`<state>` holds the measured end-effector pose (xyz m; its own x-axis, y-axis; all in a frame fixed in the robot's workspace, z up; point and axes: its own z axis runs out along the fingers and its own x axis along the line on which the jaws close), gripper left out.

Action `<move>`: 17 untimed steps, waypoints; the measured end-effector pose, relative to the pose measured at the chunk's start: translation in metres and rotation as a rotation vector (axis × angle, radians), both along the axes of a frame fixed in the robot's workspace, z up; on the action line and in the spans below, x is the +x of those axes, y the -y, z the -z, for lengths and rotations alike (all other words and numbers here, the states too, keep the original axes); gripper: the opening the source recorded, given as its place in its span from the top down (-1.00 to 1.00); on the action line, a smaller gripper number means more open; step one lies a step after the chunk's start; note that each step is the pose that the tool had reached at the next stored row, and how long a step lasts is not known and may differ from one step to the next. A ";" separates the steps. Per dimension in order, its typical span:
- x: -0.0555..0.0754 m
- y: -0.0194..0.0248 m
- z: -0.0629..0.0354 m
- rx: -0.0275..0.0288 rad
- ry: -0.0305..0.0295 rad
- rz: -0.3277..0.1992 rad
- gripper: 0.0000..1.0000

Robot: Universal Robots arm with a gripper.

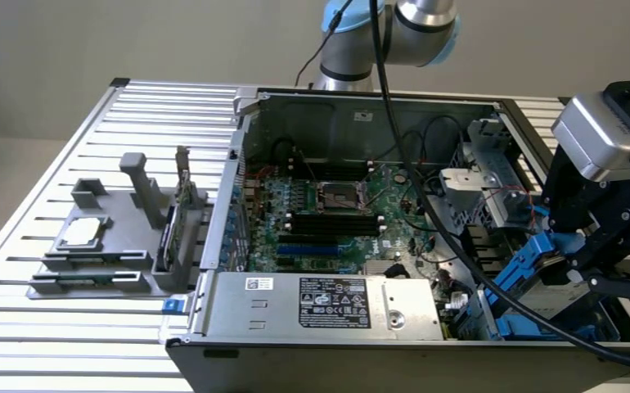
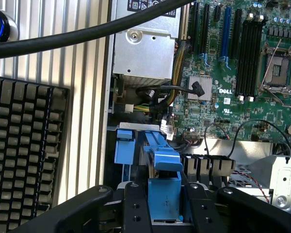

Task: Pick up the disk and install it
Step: 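Insert the disk into the insertion slot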

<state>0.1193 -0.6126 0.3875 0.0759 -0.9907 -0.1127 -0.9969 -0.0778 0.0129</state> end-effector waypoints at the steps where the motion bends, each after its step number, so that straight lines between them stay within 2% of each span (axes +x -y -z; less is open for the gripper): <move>1: 0.000 0.0000 0.0000 0.0000 0.0000 0.000 0.36; 17: 0.000 0.0000 0.0000 0.0000 0.0000 0.000 0.36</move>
